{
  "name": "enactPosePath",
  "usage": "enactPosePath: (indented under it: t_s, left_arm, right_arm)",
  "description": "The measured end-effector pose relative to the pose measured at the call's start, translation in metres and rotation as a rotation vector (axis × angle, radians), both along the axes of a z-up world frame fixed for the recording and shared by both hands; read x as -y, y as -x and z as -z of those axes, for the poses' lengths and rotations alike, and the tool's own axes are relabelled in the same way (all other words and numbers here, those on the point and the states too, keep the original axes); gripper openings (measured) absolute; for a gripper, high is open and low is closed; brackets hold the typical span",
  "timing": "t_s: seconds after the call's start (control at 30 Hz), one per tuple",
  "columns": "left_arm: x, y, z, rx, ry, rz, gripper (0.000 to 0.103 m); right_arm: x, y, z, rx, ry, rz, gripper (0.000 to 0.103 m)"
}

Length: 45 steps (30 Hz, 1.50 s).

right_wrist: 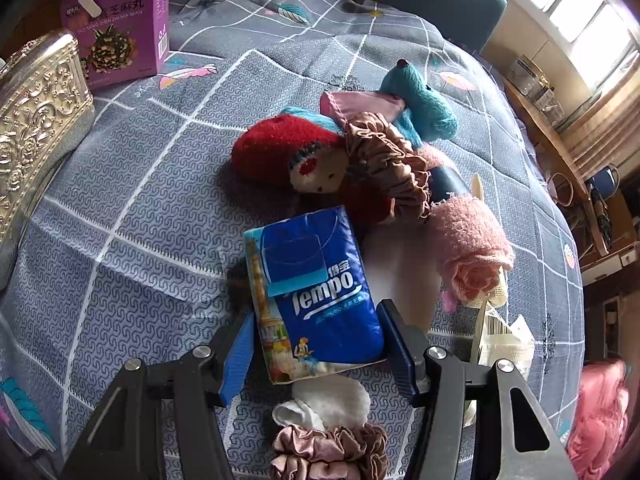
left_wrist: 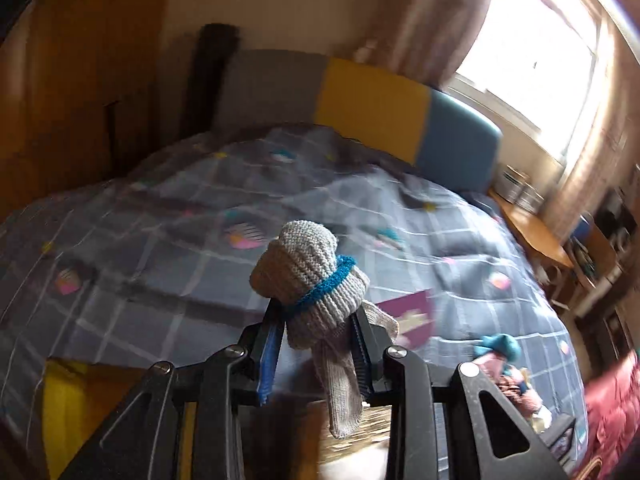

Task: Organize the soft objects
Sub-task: 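Carry the mitten into the gold tray and release with left while right grasps the blue Tempo pack, then lower the blue Tempo pack into the gold tray and open the right gripper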

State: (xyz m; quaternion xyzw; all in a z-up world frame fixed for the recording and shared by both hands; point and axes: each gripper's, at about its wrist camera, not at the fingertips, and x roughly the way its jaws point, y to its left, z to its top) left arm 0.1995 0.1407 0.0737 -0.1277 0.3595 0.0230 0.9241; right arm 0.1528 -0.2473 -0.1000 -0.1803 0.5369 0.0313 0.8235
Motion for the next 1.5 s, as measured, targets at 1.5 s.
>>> enactPosePath:
  t_s: [1.5]
  left_arm:
    - [-0.084,0.192,0.115,-0.129,-0.021,-0.132,0.062]
  right_arm:
    - [-0.072,-0.052,-0.104,0.090,-0.245,0.075,0.057]
